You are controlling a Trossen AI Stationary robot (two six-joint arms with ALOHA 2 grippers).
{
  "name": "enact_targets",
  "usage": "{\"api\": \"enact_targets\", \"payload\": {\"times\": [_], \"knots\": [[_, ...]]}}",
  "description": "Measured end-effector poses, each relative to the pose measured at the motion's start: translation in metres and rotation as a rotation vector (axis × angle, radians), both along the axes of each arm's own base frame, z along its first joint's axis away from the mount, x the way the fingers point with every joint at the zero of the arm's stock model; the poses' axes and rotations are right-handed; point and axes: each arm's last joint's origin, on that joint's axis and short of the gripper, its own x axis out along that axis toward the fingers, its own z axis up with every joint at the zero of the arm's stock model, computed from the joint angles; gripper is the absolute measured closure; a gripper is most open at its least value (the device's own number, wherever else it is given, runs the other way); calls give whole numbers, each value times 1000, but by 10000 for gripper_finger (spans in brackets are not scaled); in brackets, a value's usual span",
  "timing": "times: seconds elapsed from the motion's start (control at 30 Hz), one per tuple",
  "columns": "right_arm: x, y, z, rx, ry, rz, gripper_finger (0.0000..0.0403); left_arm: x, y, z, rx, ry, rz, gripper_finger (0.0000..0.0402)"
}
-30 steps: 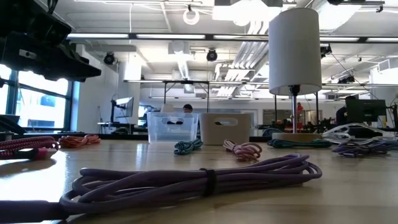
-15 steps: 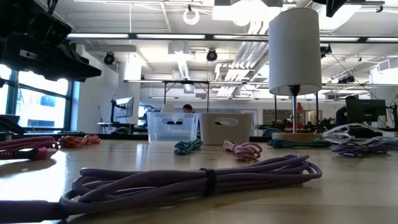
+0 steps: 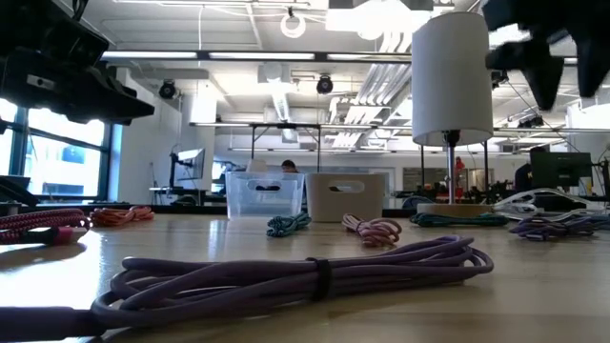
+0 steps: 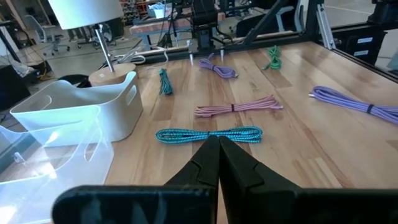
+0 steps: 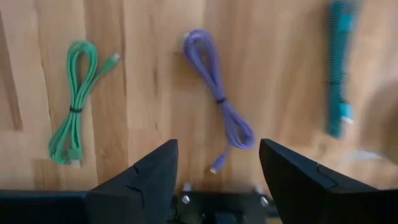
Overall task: Pick & Place USB Port
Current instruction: Put the top purple cable into the transparent bin
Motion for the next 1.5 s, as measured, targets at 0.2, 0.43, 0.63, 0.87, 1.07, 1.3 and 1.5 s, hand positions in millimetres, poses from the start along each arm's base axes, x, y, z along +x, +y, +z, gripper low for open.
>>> {"api": "enact_targets", "payload": {"times": [0.2, 0.43, 0.63, 0.87, 1.07, 1.3, 1.5], "knots": [[-2, 1, -48, 36, 9, 57, 198, 0, 0, 0, 0, 0, -3, 401], [-9, -1, -80, 21, 46, 67, 198, 0, 0, 0, -1, 0, -3, 401], [7, -3, -87, -7, -12, 121, 198, 0, 0, 0, -1, 0, -3, 401], [17, -6, -108, 21, 108, 108, 198, 0, 0, 0, -3, 0, -1, 401], [23, -7, -121, -8, 166, 127, 198, 0, 0, 0, -3, 1, -1, 401], [32, -11, -137, -40, 184, 95, 198, 0, 0, 0, -2, 1, 0, 401], [38, -12, -146, -28, 193, 90, 199, 0, 0, 0, -2, 1, 0, 401]]}}
